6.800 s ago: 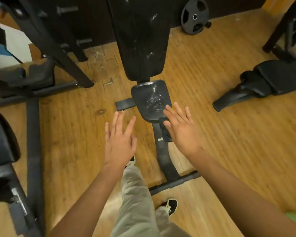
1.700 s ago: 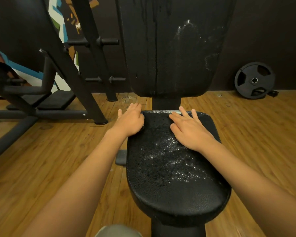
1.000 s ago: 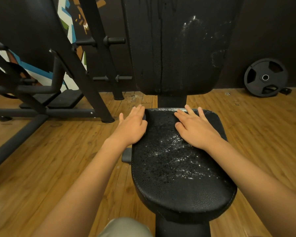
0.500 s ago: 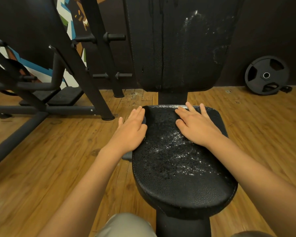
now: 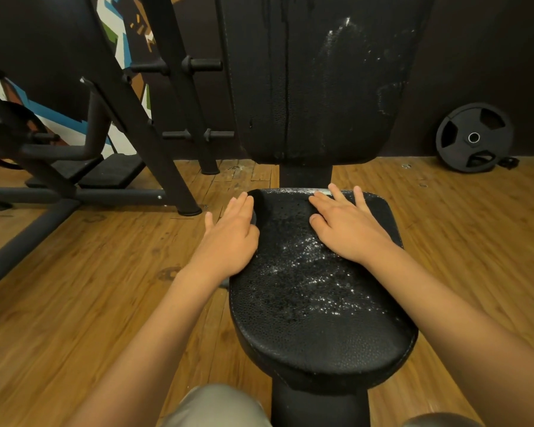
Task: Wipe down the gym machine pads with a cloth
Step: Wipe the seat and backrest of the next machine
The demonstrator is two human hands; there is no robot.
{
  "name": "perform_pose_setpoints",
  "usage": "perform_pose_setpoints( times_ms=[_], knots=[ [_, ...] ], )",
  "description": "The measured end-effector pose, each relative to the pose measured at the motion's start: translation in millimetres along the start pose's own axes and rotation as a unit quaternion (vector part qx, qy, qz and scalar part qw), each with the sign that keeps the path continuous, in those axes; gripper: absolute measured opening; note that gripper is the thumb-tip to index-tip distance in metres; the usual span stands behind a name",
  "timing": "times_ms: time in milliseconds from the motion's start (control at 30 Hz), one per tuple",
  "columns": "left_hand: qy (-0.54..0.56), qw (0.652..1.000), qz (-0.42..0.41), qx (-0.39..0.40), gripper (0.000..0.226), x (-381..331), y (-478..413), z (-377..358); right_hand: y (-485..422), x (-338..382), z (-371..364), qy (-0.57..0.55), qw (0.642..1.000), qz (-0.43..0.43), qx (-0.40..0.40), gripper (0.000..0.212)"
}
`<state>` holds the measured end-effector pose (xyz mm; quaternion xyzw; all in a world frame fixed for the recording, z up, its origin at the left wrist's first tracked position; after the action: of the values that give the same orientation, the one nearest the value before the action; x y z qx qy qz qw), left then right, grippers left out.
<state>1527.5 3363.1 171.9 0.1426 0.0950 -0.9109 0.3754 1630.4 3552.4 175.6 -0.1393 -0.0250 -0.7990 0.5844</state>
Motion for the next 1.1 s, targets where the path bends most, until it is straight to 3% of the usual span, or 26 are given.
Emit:
perform_pose_setpoints(
  times_ms=[167, 367, 567, 933, 1100],
  knots=[
    [0.037, 0.999, 0.001, -0.016, 0.060, 0, 29, -5, 0, 1, 0, -0.007, 1.000, -0.002, 0.002, 0.056],
    [-0.013, 1.000, 0.008, -0.003, 0.060, -7, 4, 2, 0, 2, 1, -0.001, 1.000, -0.002, 0.004, 0.056],
    [0.062, 0.998, 0.012, -0.011, 0.063, -9, 41, -1, 1, 3, 2, 0.004, 1.000, -0.001, 0.002, 0.056],
    [0.029, 1.000, 0.004, 0.000, 0.060, -8, 29, -1, 0, 1, 0, 0.007, 1.000, -0.001, 0.000, 0.056],
    [0.066, 0.998, 0.001, 0.004, 0.061, -11, 55, 0, 0, 1, 1, 0.004, 1.000, 0.001, -0.004, 0.056]
  ],
)
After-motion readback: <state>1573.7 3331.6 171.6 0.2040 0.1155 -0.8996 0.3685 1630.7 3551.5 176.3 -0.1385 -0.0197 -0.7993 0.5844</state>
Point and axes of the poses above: each hand's wrist, its own y-axis away from the middle knuckle, its own z-axis out of the back of the hand, x = y × z, the point moved 4 cm from there along -y, towards the middle knuckle, and after that the axes turned 5 degrees about -y, right-handed, at the moved point
